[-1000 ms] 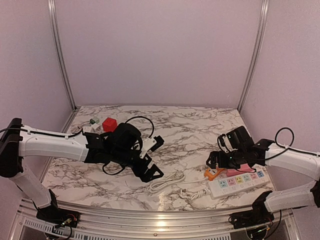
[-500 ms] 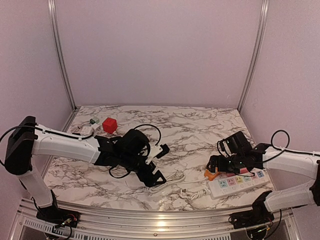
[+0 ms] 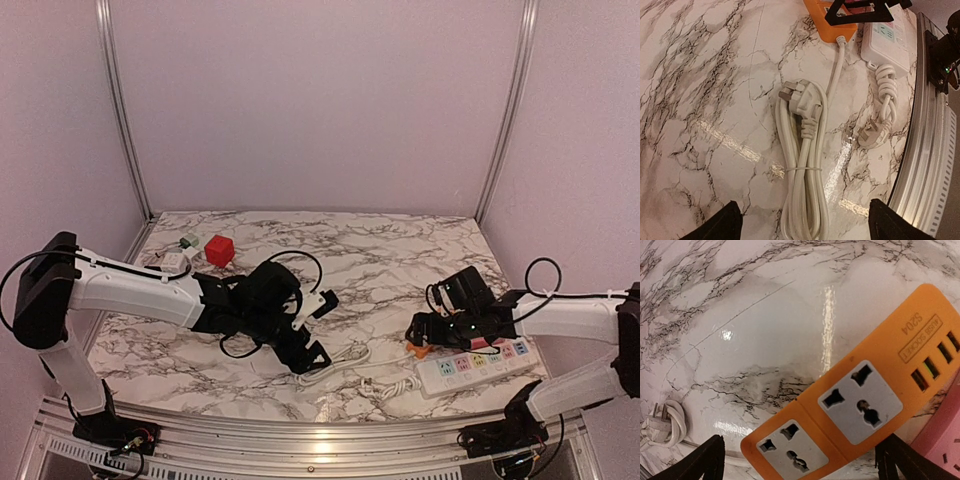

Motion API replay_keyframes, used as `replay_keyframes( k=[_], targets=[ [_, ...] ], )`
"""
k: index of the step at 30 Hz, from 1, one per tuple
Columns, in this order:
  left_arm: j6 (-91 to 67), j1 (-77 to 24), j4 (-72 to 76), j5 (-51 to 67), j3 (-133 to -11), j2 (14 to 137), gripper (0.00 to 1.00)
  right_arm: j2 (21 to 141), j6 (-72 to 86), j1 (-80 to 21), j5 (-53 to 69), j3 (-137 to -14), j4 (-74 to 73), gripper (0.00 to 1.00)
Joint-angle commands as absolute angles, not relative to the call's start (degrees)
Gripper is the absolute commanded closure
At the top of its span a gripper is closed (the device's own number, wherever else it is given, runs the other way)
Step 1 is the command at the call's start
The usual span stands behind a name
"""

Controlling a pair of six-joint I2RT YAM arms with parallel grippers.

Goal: Insert the plug
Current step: Move the socket to the center of the board.

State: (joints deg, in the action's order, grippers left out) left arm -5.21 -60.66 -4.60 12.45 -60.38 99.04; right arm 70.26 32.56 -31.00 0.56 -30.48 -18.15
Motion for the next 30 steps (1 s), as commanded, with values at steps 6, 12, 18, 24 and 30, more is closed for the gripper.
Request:
replay_keyframes(
  k=[6,12,18,24,30],
  targets=[
    [-7.20,-60.14,-5.11,7.10,-61.87,96.74,0.13,78.02,32.31,-33.40,2.20,-34.80,-10.75,0.01],
    [-8.68,-58.10,-4.41,5.91,-59.90,94.04,0.18,84.35,31.56,-34.90,0.86,-39.25,-8.80,0.02],
    [-9.30,-56.67,-4.28,5.35,-58.56,92.48,0.19,91.67,29.09,-35.58,0.26,-45.79,-9.26,0.02],
    [-10.62,-55.92,-2.86,5.71,-57.46,91.78,0.20,98.31,25.74,-35.51,-2.63,-52.72,-10.55,0.01],
    [-11.65,-55.08,-1.87,6.12,-55.96,90.49,0.20,105.44,23.66,-35.51,-0.71,-60.16,-10.50,0.12]
  ],
)
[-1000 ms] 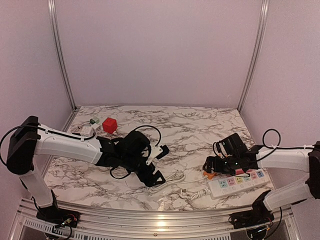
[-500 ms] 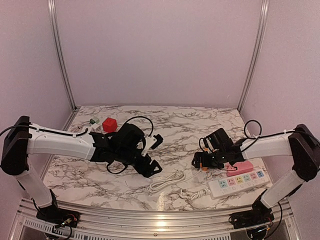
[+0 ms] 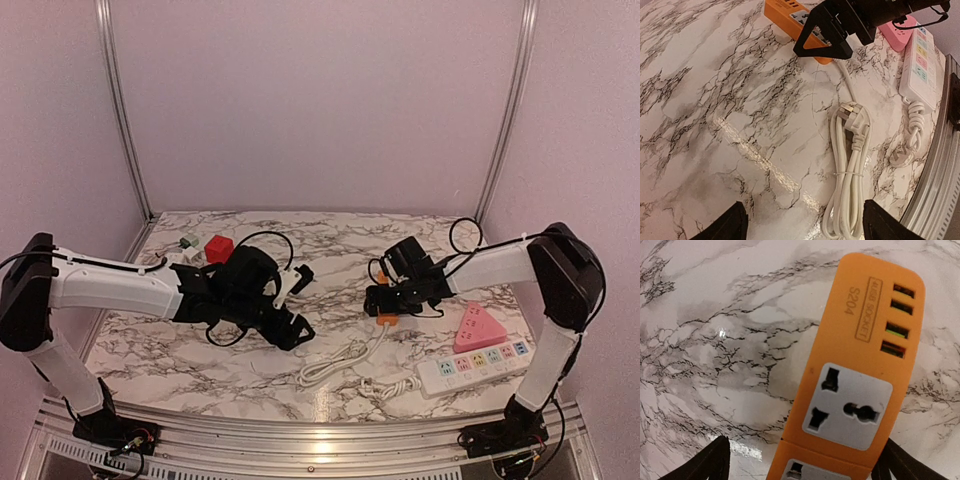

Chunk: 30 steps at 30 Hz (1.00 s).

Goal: Insert the plug
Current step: Move the socket to the center of the board.

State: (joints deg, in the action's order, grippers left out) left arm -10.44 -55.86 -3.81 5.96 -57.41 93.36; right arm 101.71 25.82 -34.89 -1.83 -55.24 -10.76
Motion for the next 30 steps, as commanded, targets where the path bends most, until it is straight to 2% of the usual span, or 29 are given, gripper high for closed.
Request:
replay_keyframes(
  k=[1,11,25,30],
  targets=[
    [-11.80,-54.96,-1.71,6.33,-55.76,90.24,0.20,106.72,23.38,-35.51,-0.63,-61.57,-10.66,0.15],
    [-12.63,-54.67,-1.18,6.01,-54.50,88.74,0.20,117.23,19.30,-35.71,5.72,-75.15,-12.58,0.46],
    [-14.52,-53.36,0.65,6.44,-53.21,87.34,0.19,132.23,11.78,-38.09,11.65,-96.04,-17.41,0.44],
    [-15.47,-52.60,2.11,6.21,-52.12,86.14,0.18,135.44,8.82,-40.21,11.61,-102.58,-19.58,0.39]
  ],
)
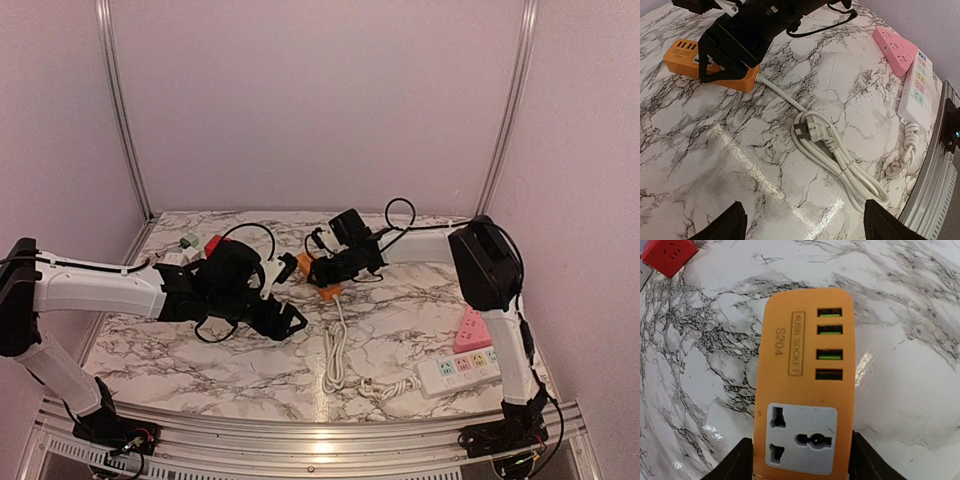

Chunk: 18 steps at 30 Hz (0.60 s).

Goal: Insert the plug
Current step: Move the socket to the center of the board.

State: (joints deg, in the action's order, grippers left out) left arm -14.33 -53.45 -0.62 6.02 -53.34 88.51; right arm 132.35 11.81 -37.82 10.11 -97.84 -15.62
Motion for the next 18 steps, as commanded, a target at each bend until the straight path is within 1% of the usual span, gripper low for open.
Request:
replay_keyframes(
  k=[1,4,10,12,18],
  targets=[
    [-15.67,-52.42,2.31,6.13,-51.89,85.99,0.18,136.07,8.34,-40.73,11.41,-104.12,-20.39,0.38],
    [-16.21,-51.98,2.75,5.71,-51.43,85.24,0.17,137.23,7.47,-41.73,10.87,-106.97,-21.82,0.35],
    [-17.11,-51.16,4.03,4.46,-49.91,83.65,0.11,133.36,4.68,-43.44,7.70,-106.33,-22.13,0.21],
    [-17.42,-50.79,4.57,4.10,-49.56,83.49,0.10,131.40,4.40,-43.74,6.36,-105.37,-22.45,0.17],
    [-17.97,-49.85,5.65,3.96,-48.98,83.03,0.08,123.03,4.12,-45.78,3.06,-98.79,-22.63,0.10]
  ],
)
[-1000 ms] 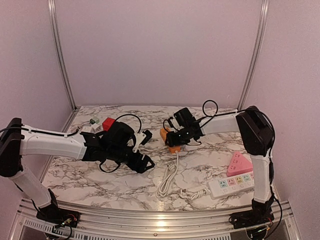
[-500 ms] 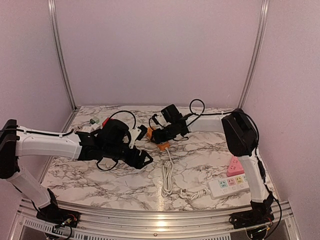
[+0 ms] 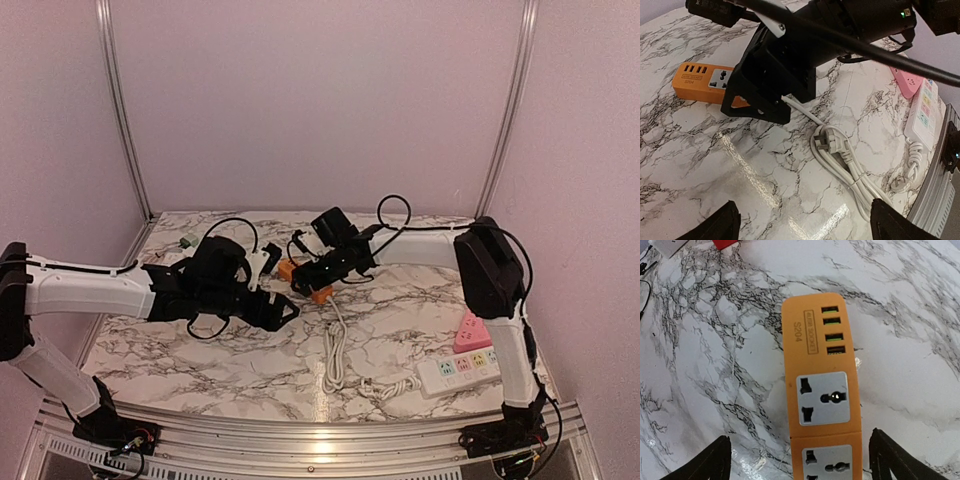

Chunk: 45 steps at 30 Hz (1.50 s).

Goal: Insert the plug
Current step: Move the socket to the center of the board, then pick up the plug at the corner of the board.

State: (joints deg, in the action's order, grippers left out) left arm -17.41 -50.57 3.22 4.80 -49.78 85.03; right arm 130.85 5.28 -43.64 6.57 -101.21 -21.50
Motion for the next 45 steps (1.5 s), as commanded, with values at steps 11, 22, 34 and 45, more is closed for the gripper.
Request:
replay_keyframes(
  k=[11,22,34,45],
  targets=[
    [-18.38,-47.55,7.60,3.72,-47.35,81.70,0.03,112.32,7.60,-53.85,-6.92,-83.05,-26.86,0.06],
    [-19.76,-44.29,10.28,3.09,-43.94,79.10,0.01,106.97,15.34,-59.57,-15.02,-72.81,-31.58,0.05],
    [-20.19,-43.70,10.89,3.43,-42.85,79.41,0.01,105.72,19.43,-59.53,-9.96,-68.26,-31.86,0.10],
    [-20.28,-43.16,10.90,3.60,-42.06,78.43,0.01,106.54,17.01,-58.40,-13.27,-69.16,-35.35,0.30]
  ],
)
